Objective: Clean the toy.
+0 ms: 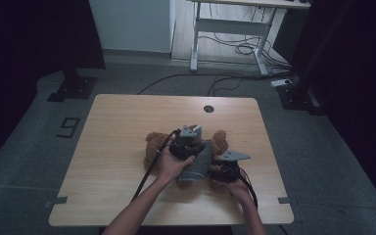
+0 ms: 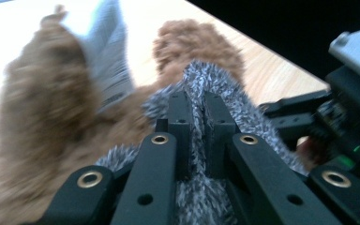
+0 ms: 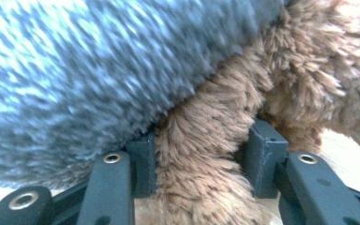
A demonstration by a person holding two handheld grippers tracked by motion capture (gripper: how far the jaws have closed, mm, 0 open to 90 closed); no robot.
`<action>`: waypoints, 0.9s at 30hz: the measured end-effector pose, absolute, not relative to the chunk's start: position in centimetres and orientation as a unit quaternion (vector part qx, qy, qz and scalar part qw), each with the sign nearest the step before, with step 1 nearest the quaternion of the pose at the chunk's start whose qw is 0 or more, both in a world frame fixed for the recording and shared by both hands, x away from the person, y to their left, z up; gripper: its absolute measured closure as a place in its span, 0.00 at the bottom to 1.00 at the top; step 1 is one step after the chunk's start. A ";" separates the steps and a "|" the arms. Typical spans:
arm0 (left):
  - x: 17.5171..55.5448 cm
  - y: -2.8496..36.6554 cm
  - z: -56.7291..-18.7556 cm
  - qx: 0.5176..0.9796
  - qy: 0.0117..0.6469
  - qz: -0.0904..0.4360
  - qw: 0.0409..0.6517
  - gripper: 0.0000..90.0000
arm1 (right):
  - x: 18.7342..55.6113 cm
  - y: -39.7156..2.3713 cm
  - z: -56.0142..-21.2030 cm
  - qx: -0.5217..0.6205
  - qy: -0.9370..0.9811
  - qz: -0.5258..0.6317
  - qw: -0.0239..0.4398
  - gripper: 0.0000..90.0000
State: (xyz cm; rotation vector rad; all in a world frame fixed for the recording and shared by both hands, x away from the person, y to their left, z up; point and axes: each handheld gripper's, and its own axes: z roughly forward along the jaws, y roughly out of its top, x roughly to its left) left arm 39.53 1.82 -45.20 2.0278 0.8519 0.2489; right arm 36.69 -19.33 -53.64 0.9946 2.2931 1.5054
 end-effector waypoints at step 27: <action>38.6 17.7 -46.3 0.760 0.450 0.202 0.423 0.94 | 36.8 -19.4 -53.9 0.344 0.783 0.511 0.087 0.67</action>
